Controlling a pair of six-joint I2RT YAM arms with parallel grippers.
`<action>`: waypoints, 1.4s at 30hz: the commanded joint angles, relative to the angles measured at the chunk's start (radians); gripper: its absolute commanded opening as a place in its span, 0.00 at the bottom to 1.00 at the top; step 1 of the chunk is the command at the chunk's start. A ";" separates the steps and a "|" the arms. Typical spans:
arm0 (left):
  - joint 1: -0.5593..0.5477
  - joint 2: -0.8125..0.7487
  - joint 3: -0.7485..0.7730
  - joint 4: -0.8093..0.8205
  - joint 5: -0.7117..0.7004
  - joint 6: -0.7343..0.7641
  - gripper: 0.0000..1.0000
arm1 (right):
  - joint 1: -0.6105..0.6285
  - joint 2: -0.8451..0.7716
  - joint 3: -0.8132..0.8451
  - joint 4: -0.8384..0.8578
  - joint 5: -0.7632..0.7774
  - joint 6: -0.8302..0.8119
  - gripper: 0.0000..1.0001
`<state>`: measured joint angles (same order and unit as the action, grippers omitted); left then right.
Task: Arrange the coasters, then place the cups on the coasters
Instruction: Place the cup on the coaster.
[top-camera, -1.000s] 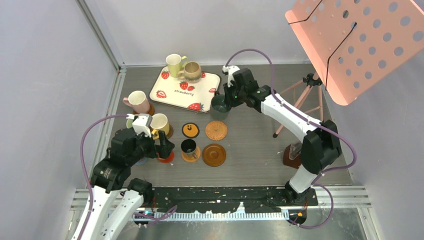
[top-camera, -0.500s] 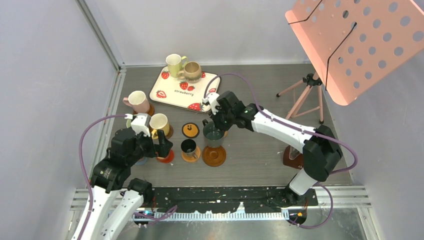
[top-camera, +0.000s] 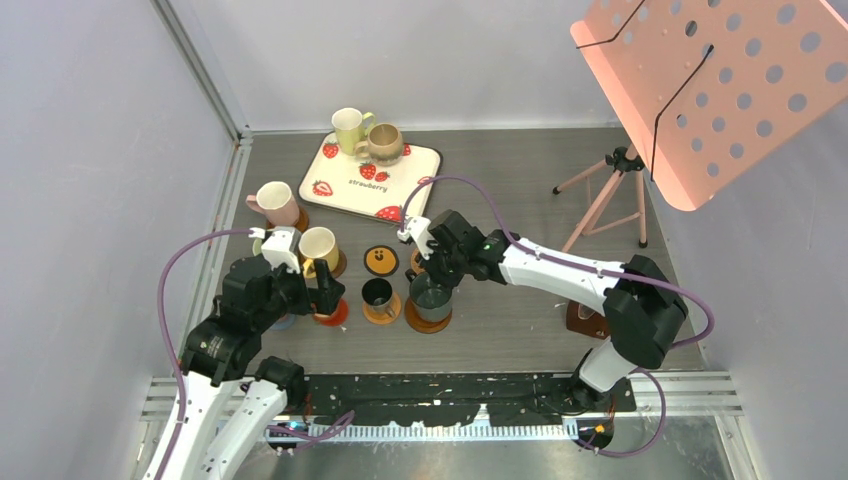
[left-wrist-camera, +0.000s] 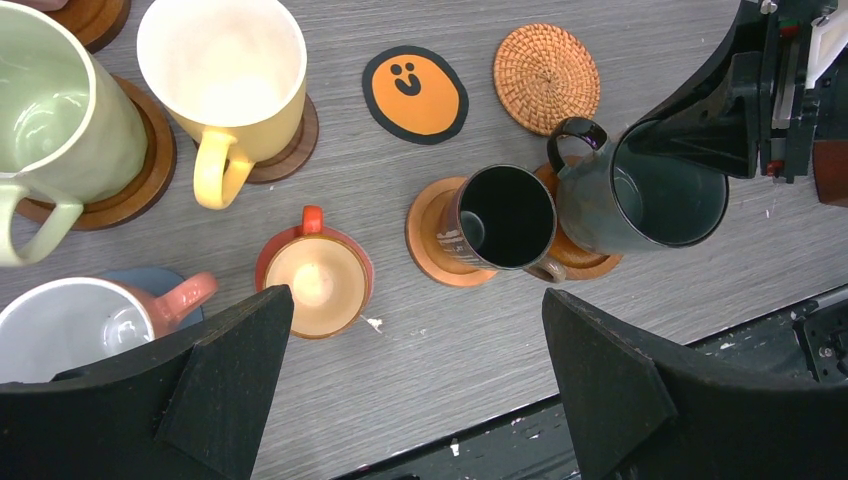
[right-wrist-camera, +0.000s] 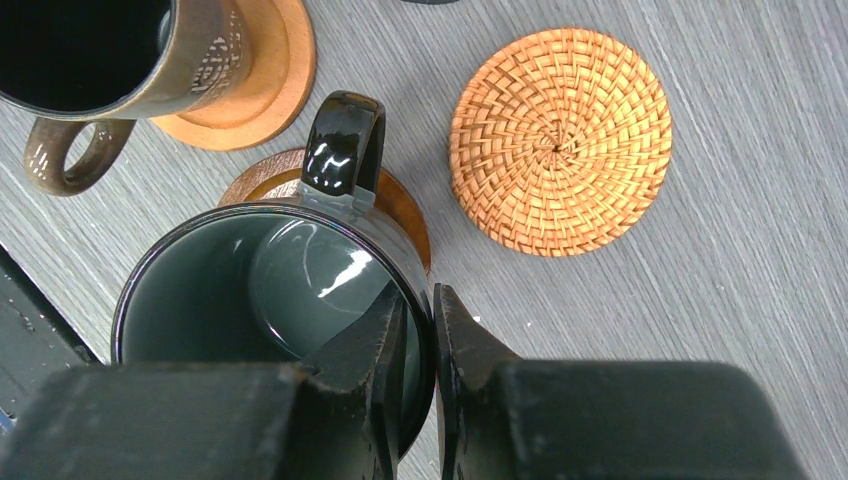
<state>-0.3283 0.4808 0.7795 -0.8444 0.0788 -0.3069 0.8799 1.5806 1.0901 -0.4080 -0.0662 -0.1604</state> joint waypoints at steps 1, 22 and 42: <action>-0.005 -0.001 0.012 0.004 -0.007 -0.001 0.99 | -0.001 -0.053 0.004 0.113 -0.045 -0.031 0.05; -0.005 -0.001 0.010 0.005 -0.005 -0.001 0.99 | 0.008 -0.033 -0.041 0.157 -0.051 -0.003 0.13; -0.005 0.003 0.012 0.004 -0.005 -0.001 0.99 | 0.010 -0.088 -0.050 0.187 -0.049 0.053 0.47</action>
<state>-0.3283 0.4812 0.7795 -0.8474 0.0788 -0.3069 0.8837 1.5742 1.0164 -0.2554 -0.1169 -0.1402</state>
